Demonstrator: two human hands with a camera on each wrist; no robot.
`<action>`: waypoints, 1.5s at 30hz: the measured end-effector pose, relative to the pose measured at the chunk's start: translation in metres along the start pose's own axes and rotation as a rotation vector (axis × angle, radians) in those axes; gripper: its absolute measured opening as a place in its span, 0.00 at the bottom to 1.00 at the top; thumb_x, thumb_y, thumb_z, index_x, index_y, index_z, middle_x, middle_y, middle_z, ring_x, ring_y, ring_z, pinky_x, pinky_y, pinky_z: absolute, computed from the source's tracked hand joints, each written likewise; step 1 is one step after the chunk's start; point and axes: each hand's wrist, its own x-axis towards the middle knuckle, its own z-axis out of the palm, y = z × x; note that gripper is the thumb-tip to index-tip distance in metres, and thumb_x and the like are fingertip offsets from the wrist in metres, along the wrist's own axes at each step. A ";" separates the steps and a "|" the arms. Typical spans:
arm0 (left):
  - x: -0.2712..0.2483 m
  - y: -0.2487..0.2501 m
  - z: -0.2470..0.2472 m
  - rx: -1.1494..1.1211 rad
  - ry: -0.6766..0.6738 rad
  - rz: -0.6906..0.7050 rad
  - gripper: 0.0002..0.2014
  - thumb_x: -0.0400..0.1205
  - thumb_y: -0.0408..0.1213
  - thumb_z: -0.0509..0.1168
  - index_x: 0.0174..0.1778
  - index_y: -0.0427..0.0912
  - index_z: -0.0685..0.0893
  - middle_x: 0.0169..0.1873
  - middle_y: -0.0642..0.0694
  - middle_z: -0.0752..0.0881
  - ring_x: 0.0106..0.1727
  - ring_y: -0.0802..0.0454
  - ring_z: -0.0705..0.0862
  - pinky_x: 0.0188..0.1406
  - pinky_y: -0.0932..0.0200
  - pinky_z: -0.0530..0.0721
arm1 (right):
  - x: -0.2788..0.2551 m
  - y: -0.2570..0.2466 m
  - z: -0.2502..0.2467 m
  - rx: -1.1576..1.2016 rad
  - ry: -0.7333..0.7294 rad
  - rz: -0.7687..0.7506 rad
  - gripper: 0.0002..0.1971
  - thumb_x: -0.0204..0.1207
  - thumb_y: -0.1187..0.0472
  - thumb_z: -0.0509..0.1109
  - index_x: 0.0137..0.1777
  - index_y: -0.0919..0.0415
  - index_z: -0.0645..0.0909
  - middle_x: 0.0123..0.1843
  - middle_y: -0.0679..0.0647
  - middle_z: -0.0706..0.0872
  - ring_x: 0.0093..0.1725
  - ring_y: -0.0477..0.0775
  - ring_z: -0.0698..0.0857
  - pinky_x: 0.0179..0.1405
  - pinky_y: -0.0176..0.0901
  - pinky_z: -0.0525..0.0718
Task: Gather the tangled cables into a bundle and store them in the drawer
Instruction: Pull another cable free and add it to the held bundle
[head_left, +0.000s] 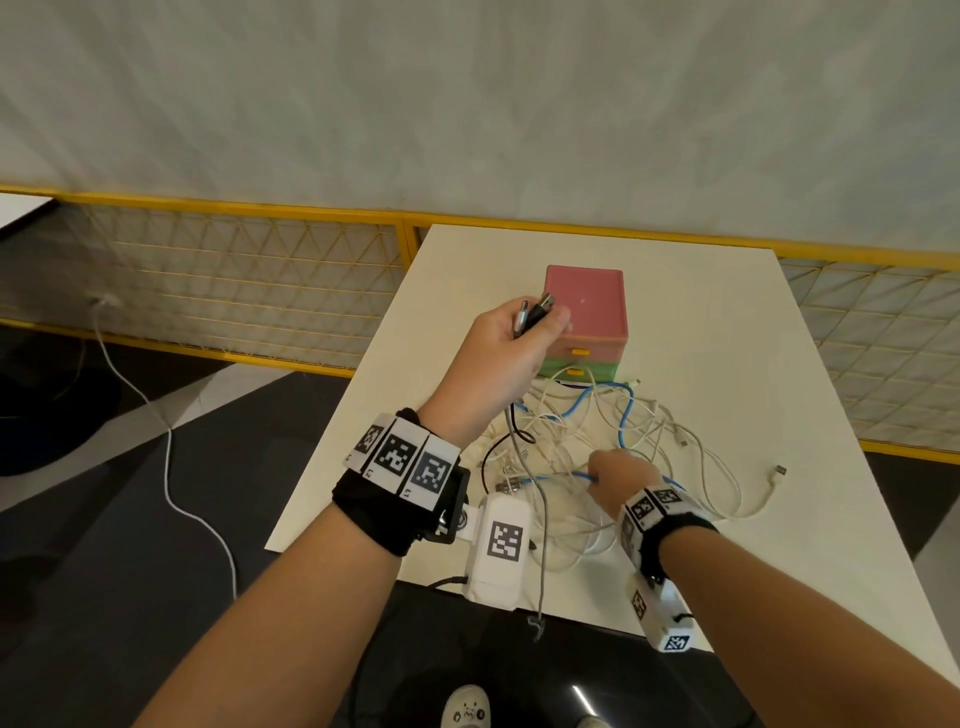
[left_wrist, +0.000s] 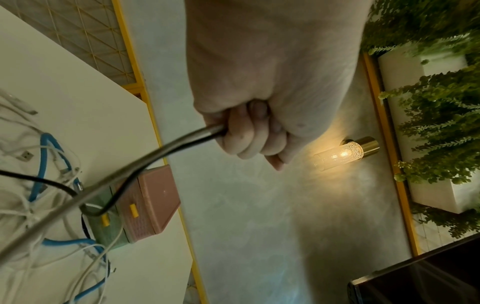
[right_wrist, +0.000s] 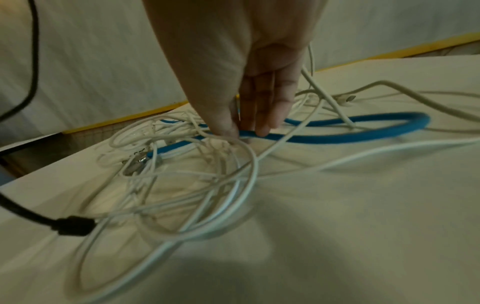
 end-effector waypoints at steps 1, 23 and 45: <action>0.000 -0.001 -0.001 -0.007 0.005 -0.004 0.10 0.88 0.40 0.61 0.42 0.45 0.83 0.17 0.58 0.66 0.17 0.61 0.63 0.17 0.66 0.62 | -0.002 0.002 -0.005 0.032 0.084 -0.012 0.10 0.79 0.62 0.59 0.56 0.59 0.79 0.55 0.58 0.84 0.54 0.60 0.84 0.50 0.48 0.81; 0.025 -0.037 0.047 -0.162 0.084 -0.111 0.17 0.90 0.47 0.52 0.70 0.44 0.76 0.28 0.54 0.86 0.20 0.58 0.69 0.18 0.65 0.67 | -0.066 0.011 -0.135 1.176 0.518 -0.423 0.04 0.82 0.70 0.60 0.54 0.71 0.74 0.37 0.55 0.86 0.33 0.47 0.84 0.41 0.40 0.85; 0.033 0.001 0.049 -0.563 0.034 0.076 0.20 0.90 0.52 0.47 0.50 0.43 0.77 0.19 0.55 0.63 0.23 0.57 0.59 0.30 0.61 0.62 | -0.088 0.002 -0.115 0.987 0.215 -0.584 0.16 0.88 0.60 0.50 0.40 0.59 0.73 0.32 0.50 0.75 0.35 0.51 0.78 0.34 0.34 0.78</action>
